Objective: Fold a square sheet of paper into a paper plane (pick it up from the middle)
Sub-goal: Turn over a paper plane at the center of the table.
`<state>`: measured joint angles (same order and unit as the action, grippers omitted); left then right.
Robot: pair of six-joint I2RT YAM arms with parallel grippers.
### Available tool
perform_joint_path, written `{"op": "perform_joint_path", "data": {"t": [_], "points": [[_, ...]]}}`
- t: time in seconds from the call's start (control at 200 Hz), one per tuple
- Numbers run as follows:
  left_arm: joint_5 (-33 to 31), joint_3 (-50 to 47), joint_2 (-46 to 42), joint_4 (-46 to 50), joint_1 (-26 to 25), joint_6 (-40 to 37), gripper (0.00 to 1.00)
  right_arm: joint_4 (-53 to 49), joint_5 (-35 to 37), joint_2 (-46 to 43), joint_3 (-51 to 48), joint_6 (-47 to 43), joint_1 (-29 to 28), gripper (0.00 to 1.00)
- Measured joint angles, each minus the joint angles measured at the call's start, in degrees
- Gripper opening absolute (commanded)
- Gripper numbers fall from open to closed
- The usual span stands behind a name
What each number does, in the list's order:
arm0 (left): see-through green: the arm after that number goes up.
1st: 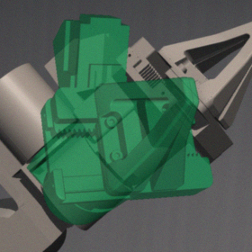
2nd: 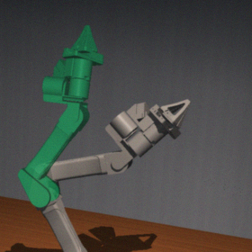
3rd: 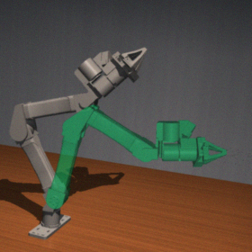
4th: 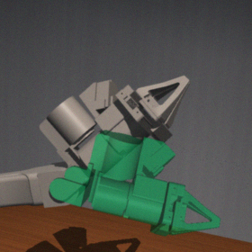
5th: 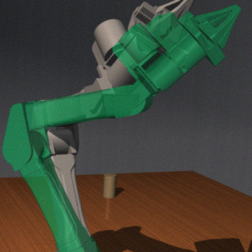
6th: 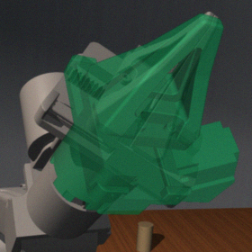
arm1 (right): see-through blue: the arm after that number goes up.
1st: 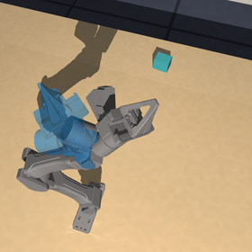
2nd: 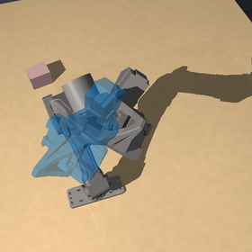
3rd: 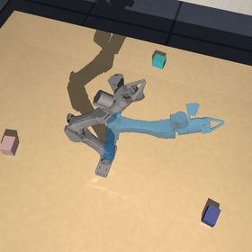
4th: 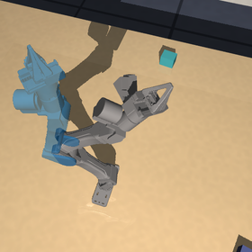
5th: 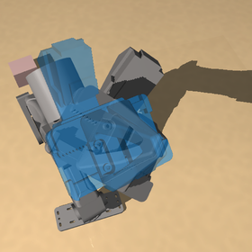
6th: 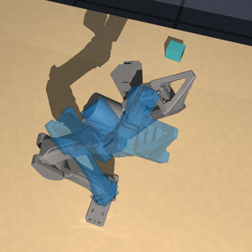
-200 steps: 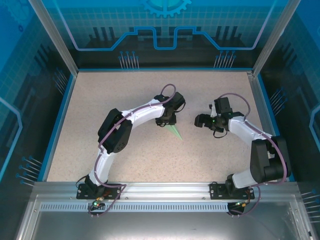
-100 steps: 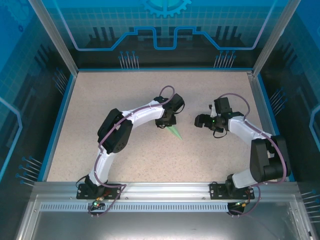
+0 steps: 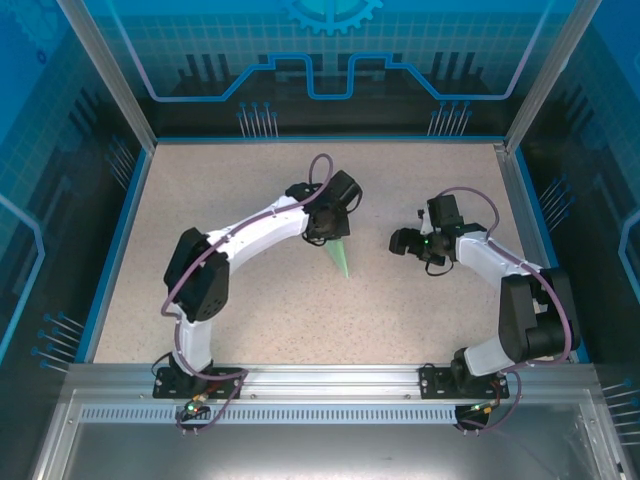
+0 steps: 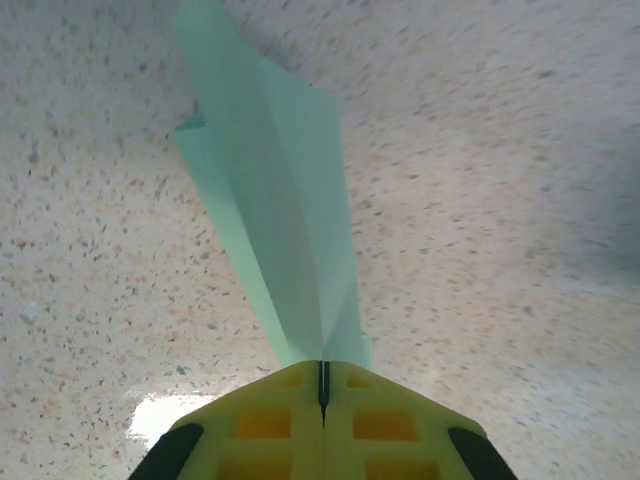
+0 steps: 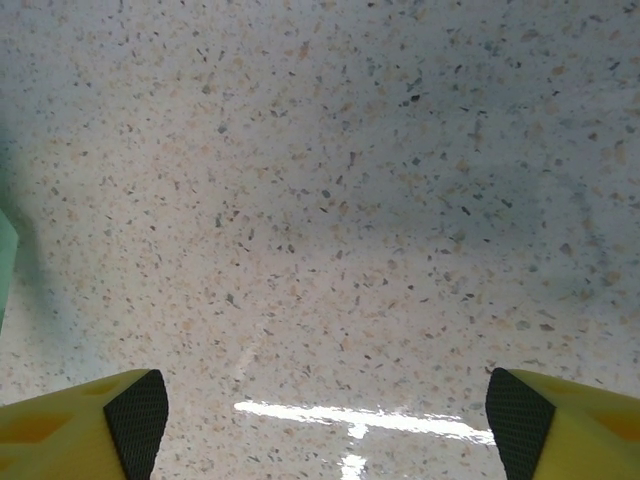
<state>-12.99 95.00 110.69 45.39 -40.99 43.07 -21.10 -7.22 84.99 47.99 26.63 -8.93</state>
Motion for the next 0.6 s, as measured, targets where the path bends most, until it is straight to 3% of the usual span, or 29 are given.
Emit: {"op": "perform_joint_path", "data": {"t": [0.145,0.265,0.6], "points": [[4.7,-4.1,-4.4,-6.8,1.0,-3.2,0.0,1.3,-1.8,-0.4,0.0,0.8,0.0,0.82],[13.2,-10.0,-6.6,-16.3,3.8,-4.2,0.0,1.5,-3.1,-2.0,0.2,2.0,0.0,0.8],[29.7,-22.1,-2.5,-38.7,8.5,-0.1,0.0,1.6,-5.5,-1.0,4.0,5.6,-3.4,0.74]]}}
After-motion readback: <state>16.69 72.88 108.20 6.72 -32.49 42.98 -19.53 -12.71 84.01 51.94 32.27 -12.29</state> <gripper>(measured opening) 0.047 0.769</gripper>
